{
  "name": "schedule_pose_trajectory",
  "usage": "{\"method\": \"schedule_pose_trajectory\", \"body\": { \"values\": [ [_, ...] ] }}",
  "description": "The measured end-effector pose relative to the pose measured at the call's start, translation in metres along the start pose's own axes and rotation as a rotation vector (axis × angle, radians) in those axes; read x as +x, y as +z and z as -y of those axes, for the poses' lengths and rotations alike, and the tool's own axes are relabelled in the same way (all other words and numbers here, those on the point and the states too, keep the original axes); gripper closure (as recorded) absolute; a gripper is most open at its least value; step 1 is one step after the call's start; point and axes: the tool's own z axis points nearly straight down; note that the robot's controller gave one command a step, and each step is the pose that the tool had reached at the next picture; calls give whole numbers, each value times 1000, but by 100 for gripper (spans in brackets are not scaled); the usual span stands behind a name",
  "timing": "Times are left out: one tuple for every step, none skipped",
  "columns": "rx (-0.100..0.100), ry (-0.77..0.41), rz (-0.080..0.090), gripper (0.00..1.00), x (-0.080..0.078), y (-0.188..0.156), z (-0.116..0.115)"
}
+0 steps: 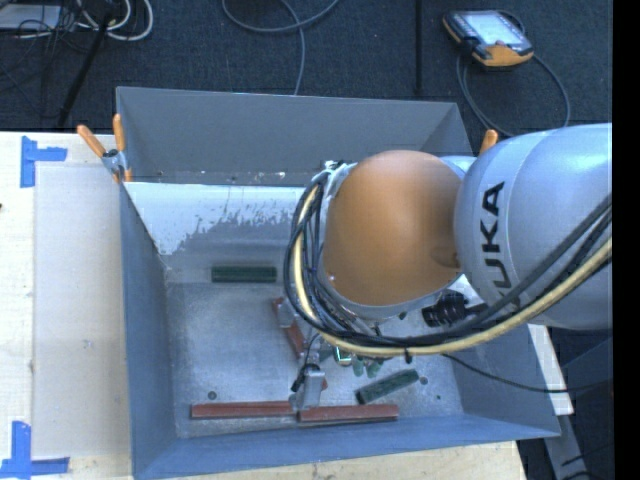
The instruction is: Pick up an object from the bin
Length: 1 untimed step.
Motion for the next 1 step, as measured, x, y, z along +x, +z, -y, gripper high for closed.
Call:
{"method": "schedule_pose_trajectory", "body": {
  "values": [
    [-2, 4, 8, 0, -2, -4, 1]
  ]
}}
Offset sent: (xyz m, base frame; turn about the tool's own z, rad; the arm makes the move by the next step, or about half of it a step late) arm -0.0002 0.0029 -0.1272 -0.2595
